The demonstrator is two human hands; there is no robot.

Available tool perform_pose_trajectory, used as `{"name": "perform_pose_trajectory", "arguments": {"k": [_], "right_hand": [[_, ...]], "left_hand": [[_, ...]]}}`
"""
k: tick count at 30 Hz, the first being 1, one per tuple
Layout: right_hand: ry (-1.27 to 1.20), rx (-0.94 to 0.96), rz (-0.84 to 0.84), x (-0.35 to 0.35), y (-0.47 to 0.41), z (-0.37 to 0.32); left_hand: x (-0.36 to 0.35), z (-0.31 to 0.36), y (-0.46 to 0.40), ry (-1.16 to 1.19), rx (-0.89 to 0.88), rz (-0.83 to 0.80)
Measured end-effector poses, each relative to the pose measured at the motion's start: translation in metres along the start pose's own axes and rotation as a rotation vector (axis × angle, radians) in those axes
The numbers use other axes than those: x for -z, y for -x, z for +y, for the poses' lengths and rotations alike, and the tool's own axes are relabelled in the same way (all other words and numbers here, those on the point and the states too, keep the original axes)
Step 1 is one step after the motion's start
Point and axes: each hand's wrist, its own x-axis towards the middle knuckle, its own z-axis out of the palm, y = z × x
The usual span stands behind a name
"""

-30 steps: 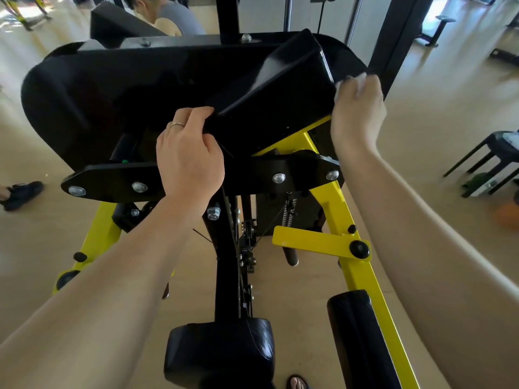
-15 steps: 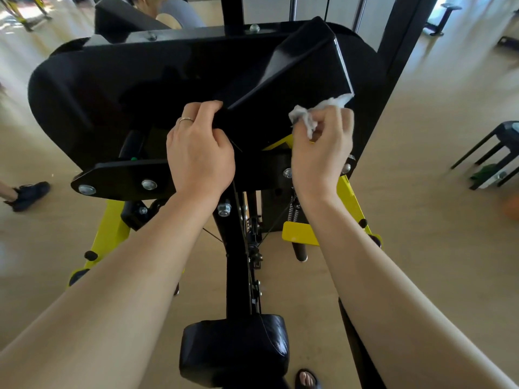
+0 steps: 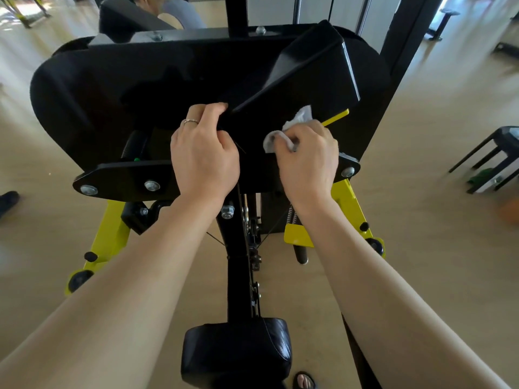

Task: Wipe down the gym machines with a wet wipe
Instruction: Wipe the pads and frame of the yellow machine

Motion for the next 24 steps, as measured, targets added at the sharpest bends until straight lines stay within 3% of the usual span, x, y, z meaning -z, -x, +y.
{"name": "perform_pose_trajectory", "arguments": {"k": [5, 11, 13, 17, 19, 24], "right_hand": [[-0.089, -0.014, 0.047, -0.002, 0.006, 0.009], [-0.019, 0.307, -0.119, -0.017, -0.006, -0.016], [-0.035, 0.342, -0.034, -0.009, -0.017, -0.017], [-0.085, 0.23, 0.268, 0.01, -0.036, -0.022], [-0.08, 0.288, 0.231, -0.001, -0.031, -0.027], [0.008, 0.657, 0.014, -0.024, -0.023, -0.034]], "left_hand": [[0.0, 0.0, -0.001, 0.017, -0.009, 0.008], [0.0, 0.001, -0.001, 0.03, 0.021, 0.031], [0.0, 0.001, 0.0, 0.056, 0.041, 0.043], [-0.001, 0.001, 0.001, 0.081, 0.071, 0.055], [-0.001, 0.002, 0.001, 0.081, 0.077, 0.061], [-0.001, 0.001, 0.0, 0.112, 0.092, 0.091]]}}
